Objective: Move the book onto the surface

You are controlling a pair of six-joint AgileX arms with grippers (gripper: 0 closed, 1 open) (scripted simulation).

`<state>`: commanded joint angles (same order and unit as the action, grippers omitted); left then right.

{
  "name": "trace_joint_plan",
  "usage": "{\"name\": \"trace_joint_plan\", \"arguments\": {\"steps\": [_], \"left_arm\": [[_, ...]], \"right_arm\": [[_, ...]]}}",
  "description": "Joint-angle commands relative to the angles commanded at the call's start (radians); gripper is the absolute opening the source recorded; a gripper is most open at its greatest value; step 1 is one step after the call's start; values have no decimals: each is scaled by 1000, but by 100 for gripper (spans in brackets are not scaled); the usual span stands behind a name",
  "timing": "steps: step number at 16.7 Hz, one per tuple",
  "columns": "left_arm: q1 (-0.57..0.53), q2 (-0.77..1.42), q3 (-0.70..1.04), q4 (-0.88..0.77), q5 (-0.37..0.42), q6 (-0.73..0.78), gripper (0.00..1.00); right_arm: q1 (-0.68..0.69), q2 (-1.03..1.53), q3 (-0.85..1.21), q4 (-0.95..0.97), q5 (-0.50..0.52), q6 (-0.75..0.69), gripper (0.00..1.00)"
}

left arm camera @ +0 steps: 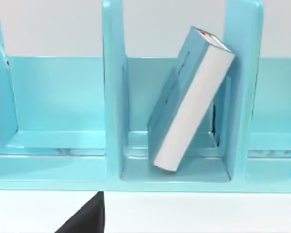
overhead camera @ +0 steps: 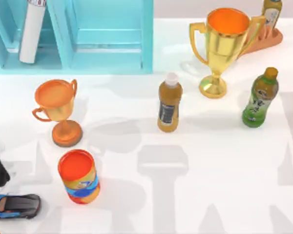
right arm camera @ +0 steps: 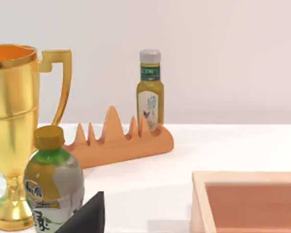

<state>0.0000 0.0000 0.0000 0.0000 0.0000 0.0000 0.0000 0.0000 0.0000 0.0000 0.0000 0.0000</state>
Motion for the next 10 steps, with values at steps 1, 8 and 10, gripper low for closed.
{"name": "trace_joint_plan", "arguments": {"steps": [1,8,10], "left_arm": [[0,0,0,0,0,0,100],[11,208,65,149,-24,34,100],[20,347,111,246,-38,57,100]], "right_arm": [[0,0,0,0,0,0,100],[0,0,0,0,0,0,100],[0,0,0,0,0,0,100]]}}
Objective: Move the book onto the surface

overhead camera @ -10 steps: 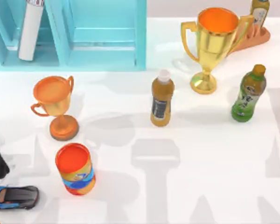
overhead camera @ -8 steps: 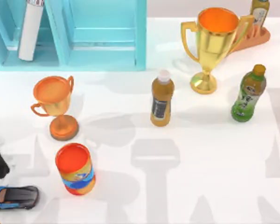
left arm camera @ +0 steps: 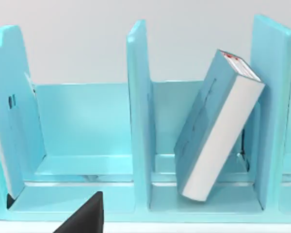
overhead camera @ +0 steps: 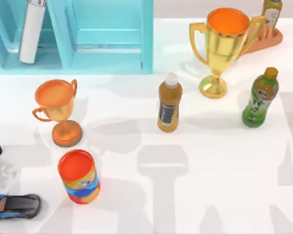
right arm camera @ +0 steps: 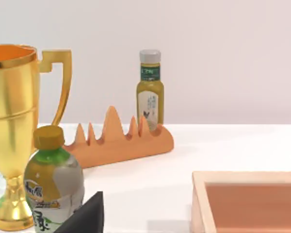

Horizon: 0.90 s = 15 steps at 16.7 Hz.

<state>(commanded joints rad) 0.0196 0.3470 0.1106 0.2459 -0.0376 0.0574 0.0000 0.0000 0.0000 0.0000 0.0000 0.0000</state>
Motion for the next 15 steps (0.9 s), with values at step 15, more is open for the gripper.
{"name": "trace_joint_plan", "arguments": {"steps": [15], "left_arm": [[15,1436,469,949,-52,265,100]], "right_arm": [[0,0,0,0,0,0,100]]}}
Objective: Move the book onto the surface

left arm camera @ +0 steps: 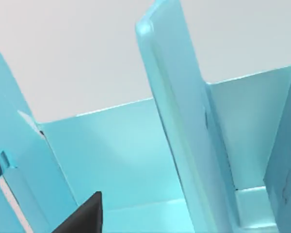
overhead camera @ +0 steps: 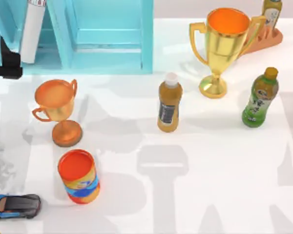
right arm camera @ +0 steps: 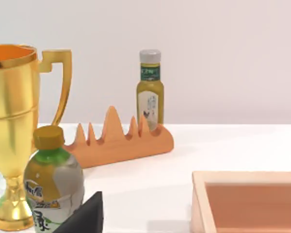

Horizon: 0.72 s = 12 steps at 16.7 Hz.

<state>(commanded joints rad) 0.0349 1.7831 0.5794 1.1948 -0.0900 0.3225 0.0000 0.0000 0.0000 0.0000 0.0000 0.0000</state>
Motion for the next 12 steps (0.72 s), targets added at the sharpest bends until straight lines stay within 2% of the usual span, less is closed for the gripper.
{"name": "trace_joint_plan", "arguments": {"steps": [6,12], "left_arm": [[-84,366,106,246,32,78,100],[-114,412,115,283,45,88,100]], "right_arm": [[0,0,0,0,0,0,100],[0,0,0,0,0,0,100]]}}
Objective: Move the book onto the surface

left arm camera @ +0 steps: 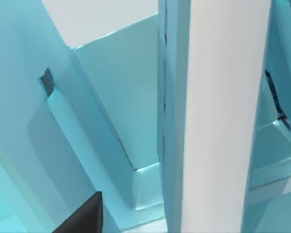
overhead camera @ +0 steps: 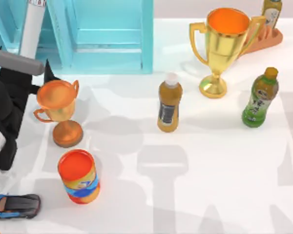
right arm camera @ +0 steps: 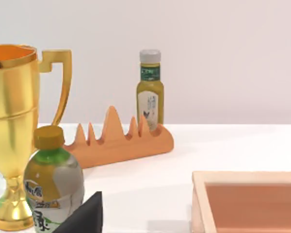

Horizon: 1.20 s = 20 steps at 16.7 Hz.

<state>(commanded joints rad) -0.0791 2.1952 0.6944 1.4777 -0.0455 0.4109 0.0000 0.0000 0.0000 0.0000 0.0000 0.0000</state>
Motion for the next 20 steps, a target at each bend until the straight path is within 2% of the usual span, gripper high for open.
{"name": "trace_joint_plan", "arguments": {"steps": [4,9,14,20], "left_arm": [[19,1,33,-35,14,0,100],[38,53,230,-179,39,2,100],[30,153,421,-268,28,0,100],[12,187,462,-276,15,-2,100]], "right_arm": [[0,0,0,0,0,0,100],[0,0,0,0,0,0,100],[0,0,0,0,0,0,100],[0,0,0,0,0,0,100]]}}
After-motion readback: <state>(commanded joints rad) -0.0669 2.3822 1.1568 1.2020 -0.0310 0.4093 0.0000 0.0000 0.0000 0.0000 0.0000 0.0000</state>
